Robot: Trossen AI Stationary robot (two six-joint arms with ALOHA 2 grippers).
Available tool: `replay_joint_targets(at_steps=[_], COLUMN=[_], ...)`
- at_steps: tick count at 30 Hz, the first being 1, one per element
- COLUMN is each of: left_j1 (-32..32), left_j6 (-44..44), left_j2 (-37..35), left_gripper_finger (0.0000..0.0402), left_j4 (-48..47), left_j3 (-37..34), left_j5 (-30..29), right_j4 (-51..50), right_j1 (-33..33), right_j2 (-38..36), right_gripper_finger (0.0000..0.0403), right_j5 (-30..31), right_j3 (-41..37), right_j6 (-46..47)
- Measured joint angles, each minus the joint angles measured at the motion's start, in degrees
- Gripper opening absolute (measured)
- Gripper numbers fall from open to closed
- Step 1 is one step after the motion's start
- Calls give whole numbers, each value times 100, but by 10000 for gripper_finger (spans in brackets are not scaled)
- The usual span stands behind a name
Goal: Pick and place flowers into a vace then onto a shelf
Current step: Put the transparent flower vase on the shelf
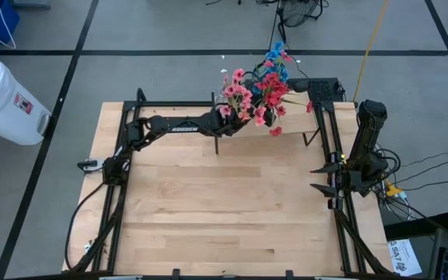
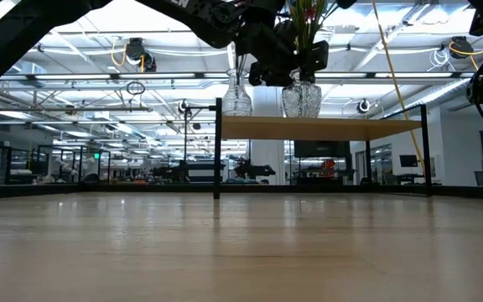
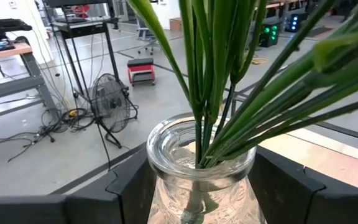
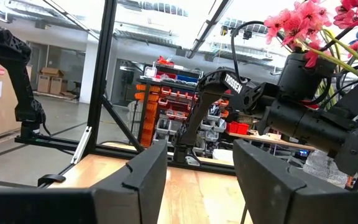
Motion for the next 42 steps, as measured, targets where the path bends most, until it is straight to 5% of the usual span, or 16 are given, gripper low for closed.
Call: replay_joint_targets(at_steps=[30,42], left_j1=[-163,-282], left_j6=[446,563], left_j2=[-2,-4], left_gripper_finger=[247,337], left_j4=[192,368], left_j3=[2,11], left_j5=[-400,-961], right_j4=[1,1], right_j1=[1,-1], right_j2=[0,0], right_gripper_finger=[178,178], right_j5=[0,0], right_j3=[0,0], right_j6=[0,0])
